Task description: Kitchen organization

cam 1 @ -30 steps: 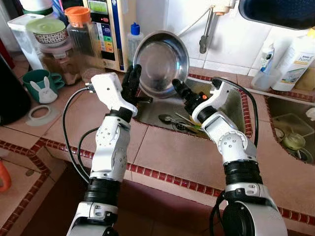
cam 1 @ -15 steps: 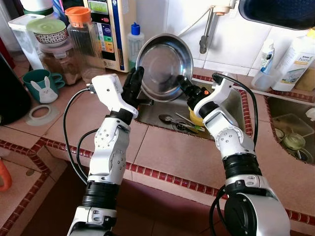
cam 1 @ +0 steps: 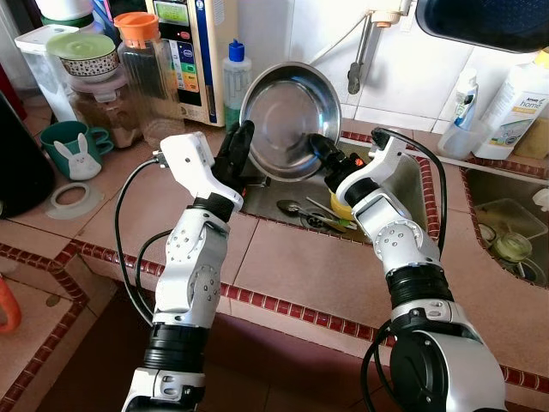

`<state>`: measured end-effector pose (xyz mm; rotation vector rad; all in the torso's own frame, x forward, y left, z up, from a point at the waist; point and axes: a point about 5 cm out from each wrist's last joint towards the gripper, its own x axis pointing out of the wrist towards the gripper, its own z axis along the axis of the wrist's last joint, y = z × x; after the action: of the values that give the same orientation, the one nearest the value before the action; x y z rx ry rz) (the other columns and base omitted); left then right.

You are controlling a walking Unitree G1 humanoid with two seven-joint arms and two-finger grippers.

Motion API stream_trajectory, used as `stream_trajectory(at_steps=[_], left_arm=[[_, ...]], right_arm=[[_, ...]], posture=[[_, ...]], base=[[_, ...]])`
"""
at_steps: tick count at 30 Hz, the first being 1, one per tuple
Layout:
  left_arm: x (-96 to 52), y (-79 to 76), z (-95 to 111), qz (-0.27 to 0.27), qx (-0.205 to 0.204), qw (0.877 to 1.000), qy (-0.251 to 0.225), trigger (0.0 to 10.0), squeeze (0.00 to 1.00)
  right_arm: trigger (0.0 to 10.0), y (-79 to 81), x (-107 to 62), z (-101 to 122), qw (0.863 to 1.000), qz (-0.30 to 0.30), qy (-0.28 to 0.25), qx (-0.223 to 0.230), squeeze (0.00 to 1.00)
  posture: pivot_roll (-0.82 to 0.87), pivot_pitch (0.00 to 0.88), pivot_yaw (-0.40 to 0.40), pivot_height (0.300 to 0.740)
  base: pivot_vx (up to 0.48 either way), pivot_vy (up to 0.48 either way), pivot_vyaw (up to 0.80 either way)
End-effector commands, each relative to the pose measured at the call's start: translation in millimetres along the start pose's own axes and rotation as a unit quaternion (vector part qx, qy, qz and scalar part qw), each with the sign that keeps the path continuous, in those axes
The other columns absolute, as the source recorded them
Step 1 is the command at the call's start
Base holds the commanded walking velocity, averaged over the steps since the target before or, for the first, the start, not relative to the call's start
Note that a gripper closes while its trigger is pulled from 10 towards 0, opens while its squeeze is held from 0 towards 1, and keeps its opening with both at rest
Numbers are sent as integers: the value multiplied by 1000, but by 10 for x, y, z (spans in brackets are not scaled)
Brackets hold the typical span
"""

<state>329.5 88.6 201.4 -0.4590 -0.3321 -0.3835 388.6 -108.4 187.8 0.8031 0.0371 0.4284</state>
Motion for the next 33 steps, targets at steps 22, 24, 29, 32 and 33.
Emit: stream_trajectory(at_steps=[22,24,29,32,33], left_arm=[[-25,18,-21,-7,11,1000,28,3333,0],[-23,13,-39,-10,10,999,34,4078,0],[-32,0,-72,-14,4,999,43,10000,1000],[-42,-2,-97,-14,3,999,49,10000,1000],[-55,-1,-118,-14,3,998,56,10000,1000]], right_arm=[[0,8,39,92,1000,-9,-22,8,0],[0,5,41,89,1000,-11,-22,8,0],[0,1,43,69,1000,-13,-21,9,0],[0,-7,43,60,1000,-17,-21,10,0],[0,-16,42,55,999,-22,-21,10,0]], posture=[[82,34,-23,740],[83,34,-24,740],[83,37,-24,740],[85,40,-24,740],[87,44,-23,740]], base=[[0,0,0],[0,0,0],[0,0,0],[0,0,0],[0,0,0]])
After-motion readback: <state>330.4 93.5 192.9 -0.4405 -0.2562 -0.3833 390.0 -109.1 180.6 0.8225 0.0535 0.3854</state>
